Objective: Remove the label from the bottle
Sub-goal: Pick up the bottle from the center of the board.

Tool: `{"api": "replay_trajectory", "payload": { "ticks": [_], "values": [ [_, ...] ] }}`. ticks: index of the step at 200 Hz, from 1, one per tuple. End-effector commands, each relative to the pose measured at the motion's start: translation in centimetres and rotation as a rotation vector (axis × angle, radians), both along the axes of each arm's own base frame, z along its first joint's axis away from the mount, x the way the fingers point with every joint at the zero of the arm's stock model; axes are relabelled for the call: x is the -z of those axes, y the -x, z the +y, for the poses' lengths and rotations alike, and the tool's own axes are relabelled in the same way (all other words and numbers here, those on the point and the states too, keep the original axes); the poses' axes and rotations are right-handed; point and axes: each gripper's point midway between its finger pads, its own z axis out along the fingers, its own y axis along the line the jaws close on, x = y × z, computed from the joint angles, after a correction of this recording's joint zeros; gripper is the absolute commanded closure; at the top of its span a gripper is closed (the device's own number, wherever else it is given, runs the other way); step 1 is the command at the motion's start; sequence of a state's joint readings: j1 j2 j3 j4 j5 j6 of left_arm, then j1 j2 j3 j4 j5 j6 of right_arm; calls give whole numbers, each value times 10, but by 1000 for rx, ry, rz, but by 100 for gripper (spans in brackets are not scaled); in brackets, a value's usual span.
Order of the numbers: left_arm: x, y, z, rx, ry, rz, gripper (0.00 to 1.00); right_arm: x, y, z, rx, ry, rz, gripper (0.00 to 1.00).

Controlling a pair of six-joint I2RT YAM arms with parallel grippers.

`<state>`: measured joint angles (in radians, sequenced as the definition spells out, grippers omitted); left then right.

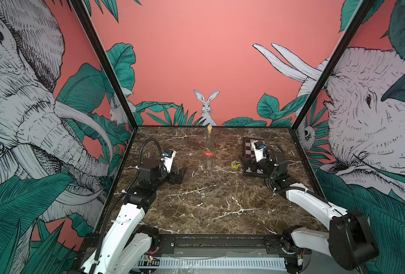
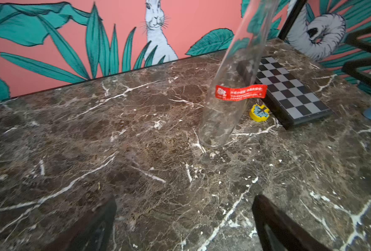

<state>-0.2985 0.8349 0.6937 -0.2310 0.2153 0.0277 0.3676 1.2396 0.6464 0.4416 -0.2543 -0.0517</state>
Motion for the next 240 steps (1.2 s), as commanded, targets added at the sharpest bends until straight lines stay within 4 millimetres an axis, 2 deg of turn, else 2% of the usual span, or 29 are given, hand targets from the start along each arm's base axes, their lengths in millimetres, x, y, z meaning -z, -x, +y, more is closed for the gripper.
{"api": "replay_trajectory", "payload": {
  "ticks": [1,36,55,74,97,128,181,240],
  "values": [
    [-52,-12,-28,138,37,-173,1,-34,4,27,-140,-14,-139,1],
    [-67,-31,-54,261,11,-222,1,-47,5,41,-208,-13,-174,1],
    [-74,-35,-66,317,14,-258,9,-50,4,44,-224,-18,-190,1],
    [-80,-46,-74,314,28,-317,5,-53,-1,49,-236,-35,-193,1],
    [-79,-59,-89,343,38,-307,6,-57,-5,57,-269,-57,-192,1],
    [-91,-67,-111,399,71,-379,6,-61,-12,63,-282,-85,-200,2],
    [-96,-95,-122,381,108,-412,6,-71,-15,69,-291,-111,-233,2],
    [-96,-102,-135,429,145,-396,7,-65,-21,73,-281,-107,-207,1]
  ]
}}
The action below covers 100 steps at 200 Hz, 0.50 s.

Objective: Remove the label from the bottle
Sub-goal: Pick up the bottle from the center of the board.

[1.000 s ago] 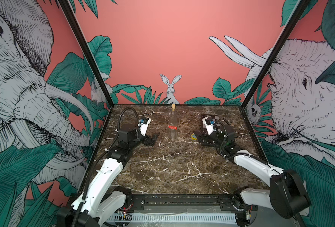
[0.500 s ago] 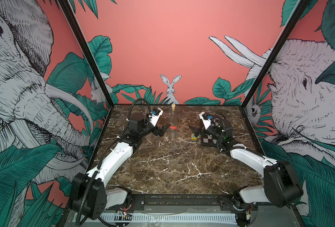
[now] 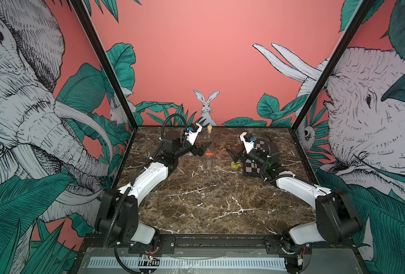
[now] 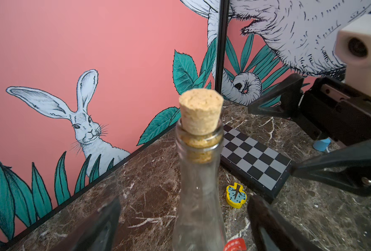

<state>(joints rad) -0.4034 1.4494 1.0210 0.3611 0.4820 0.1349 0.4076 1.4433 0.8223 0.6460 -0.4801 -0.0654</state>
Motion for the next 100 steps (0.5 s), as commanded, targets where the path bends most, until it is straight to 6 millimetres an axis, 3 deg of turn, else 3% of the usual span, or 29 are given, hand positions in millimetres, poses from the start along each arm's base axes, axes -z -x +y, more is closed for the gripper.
{"api": "replay_trajectory", "payload": {
  "ticks": [1,100],
  "values": [
    [-29,2,-8,45,52,-62,7,-16,-2,8,-17,-22,-46,1],
    [-20,-28,-30,23,201,100,13,-1,-7,8,9,27,-29,1]
  ]
}}
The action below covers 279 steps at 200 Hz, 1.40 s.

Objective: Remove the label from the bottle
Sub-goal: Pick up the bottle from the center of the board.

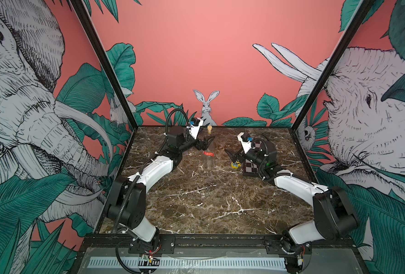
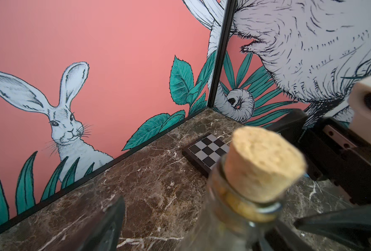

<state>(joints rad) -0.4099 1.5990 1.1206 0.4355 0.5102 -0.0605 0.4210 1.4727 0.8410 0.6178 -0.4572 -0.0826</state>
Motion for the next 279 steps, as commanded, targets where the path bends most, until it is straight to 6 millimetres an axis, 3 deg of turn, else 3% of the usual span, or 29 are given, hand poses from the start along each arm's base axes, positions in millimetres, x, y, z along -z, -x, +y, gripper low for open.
{"api": "replay_trajectory", "payload": {
  "ticks": [1,76,164,190,223,279],
  "values": [
    [-25,0,-9,4,69,-33,14,-12,-2,3,1,-2,-52,1],
    [-22,3,-15,-25,22,-111,22,-1,0,2,2,10,-38,1],
    [-17,7,-12,-48,0,-117,51,0,5,5,-24,5,-33,1],
    [-19,8,-12,-59,-4,-121,64,1,7,4,-26,4,-28,1],
    [-22,8,-9,-120,-24,-124,100,-4,11,4,-35,-25,-12,1],
    [-17,6,-1,-386,-89,-91,100,-3,28,19,-106,-90,62,2]
  ]
}}
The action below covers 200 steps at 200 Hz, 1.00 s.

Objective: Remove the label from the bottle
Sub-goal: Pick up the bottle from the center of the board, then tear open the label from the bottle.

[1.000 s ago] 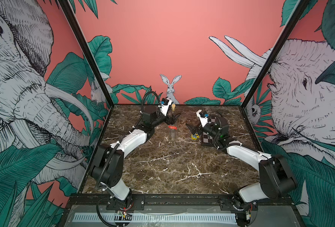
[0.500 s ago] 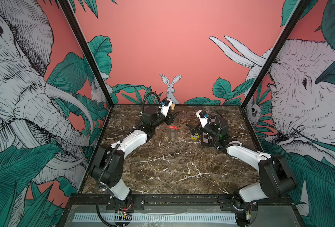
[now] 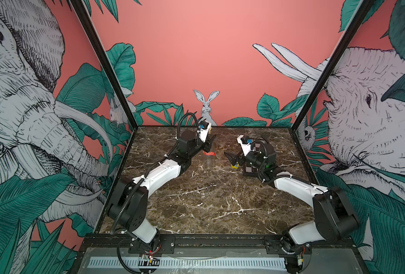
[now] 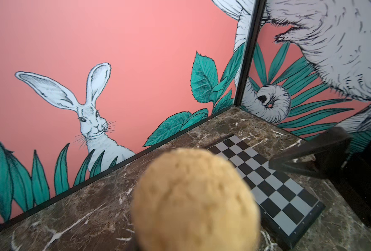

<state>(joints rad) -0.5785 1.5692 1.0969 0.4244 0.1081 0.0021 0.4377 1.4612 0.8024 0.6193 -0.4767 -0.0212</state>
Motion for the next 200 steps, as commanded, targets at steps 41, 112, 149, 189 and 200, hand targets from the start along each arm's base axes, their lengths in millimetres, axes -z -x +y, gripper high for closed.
{"api": "replay_trajectory", "payload": {
  "ticks": [41,112,149,189,200],
  "values": [
    [-14,-5,25,-307,10,29,100,-15,18,29,-155,-101,-14,12],
    [-4,-5,28,-356,-27,54,100,6,-1,49,-190,-133,29,24],
    [1,-2,25,-329,-19,51,100,7,1,64,-234,-151,38,27],
    [5,-1,23,-317,-26,47,100,9,-2,74,-263,-163,69,32],
    [7,-2,23,-317,-32,46,100,9,-3,76,-269,-165,75,35]
  ]
}}
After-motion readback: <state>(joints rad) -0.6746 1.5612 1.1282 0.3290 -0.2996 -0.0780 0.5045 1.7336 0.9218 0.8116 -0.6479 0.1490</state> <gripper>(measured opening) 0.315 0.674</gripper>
